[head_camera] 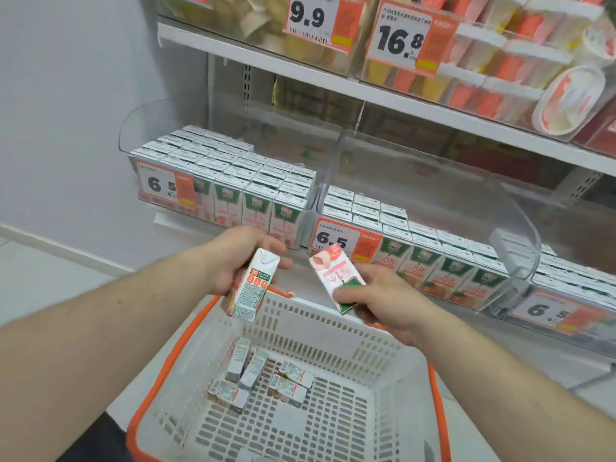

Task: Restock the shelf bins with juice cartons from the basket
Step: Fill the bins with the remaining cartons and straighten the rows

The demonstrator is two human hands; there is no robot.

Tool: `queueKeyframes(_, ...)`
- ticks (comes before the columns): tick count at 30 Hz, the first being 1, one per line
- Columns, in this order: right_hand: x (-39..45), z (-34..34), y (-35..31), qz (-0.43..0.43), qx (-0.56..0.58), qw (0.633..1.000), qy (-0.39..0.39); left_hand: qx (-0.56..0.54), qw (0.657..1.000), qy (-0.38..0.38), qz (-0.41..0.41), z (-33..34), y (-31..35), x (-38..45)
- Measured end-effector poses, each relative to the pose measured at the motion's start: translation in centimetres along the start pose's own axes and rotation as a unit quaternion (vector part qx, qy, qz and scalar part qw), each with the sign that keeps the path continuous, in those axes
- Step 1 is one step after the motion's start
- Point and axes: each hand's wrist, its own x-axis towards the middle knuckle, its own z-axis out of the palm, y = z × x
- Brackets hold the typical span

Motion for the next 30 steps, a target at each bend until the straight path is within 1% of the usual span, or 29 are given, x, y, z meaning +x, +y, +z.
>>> queueKeyframes(1, 0.1, -0.2, -0.6, -0.026, -0.119, 0.992, 0.042, 0.063, 0.998, 0.01, 0.026, -0.1, 0.1, 0.0)
queueKeyframes(2, 0.2, -0.3, -1.0, -0.058, -0.239, 0.965, 0.086, 0.146, 0.987, 0.023, 0.058, -0.2, 0.1, 0.0)
queueKeyframes(3, 0.2, -0.3, -1.4, -0.084, -0.32, 0.936, 0.121, 0.229, 0.968, 0.034, 0.091, -0.2, 0.1, 0.0)
queueKeyframes(4, 0.2, -0.3, -1.8, -0.1, -0.347, 0.922, 0.138, 0.299, 0.946, 0.038, 0.118, -0.2, 0.1, 0.0)
queueKeyframes(6, 0.2, -0.1, -2.2, -0.133, -0.329, 0.925, 0.137, 0.386, 0.909, 0.025, 0.155, -0.1, -0.1, -0.2)
queueKeyframes(9, -0.2, 0.5, -2.6, -0.199, -0.301, 0.926, 0.112, 0.432, 0.881, -0.005, 0.194, 0.4, -0.4, -0.8)
queueKeyframes(11, -0.3, 0.9, -3.2, -0.234, -0.261, 0.93, 0.109, 0.45, 0.864, -0.016, 0.225, 0.7, -0.4, -1.0)
queueKeyframes(13, -0.2, 1.4, -3.6, -0.272, -0.202, 0.935, 0.104, 0.439, 0.858, -0.018, 0.265, 0.8, -0.5, -1.0)
queueKeyframes(15, -0.1, 1.9, -4.0, -0.31, -0.152, 0.932, 0.114, 0.399, 0.865, -0.009, 0.304, 0.8, -0.6, -1.1)
queueKeyframes(17, 0.2, 2.1, -4.5, -0.329, -0.101, 0.931, 0.124, 0.361, 0.872, 0.009, 0.332, 0.5, -0.1, -1.3)
queueKeyframes(20, 0.6, 1.9, -5.4, -0.32, -0.072, 0.934, 0.143, 0.354, 0.868, 0.041, 0.346, -0.6, 0.9, -1.6)
queueKeyframes(22, 0.9, 2.3, -6.2, -0.315, -0.098, 0.929, 0.168, 0.361, 0.863, 0.065, 0.349, -1.4, 1.5, -1.8)
queueKeyframes(26, 1.3, 4.3, -8.8, -0.269, -0.152, 0.939, 0.15, 0.382, 0.84, 0.119, 0.366, -2.0, 2.5, -2.8)
queueKeyframes(28, 1.9, 5.3, -10.1, -0.258, -0.172, 0.936, 0.166, 0.387, 0.829, 0.142, 0.377, -2.2, 2.8, -3.2)
queueKeyframes(29, 2.3, 5.6, -10.8, -0.246, -0.138, 0.943, 0.178, 0.379, 0.83, 0.152, 0.38, -2.5, 3.0, -3.3)
queueKeyframes(30, 2.8, 5.8, -11.3, -0.222, -0.071, 0.955, 0.181, 0.361, 0.837, 0.161, 0.378, -2.8, 3.2, -3.4)
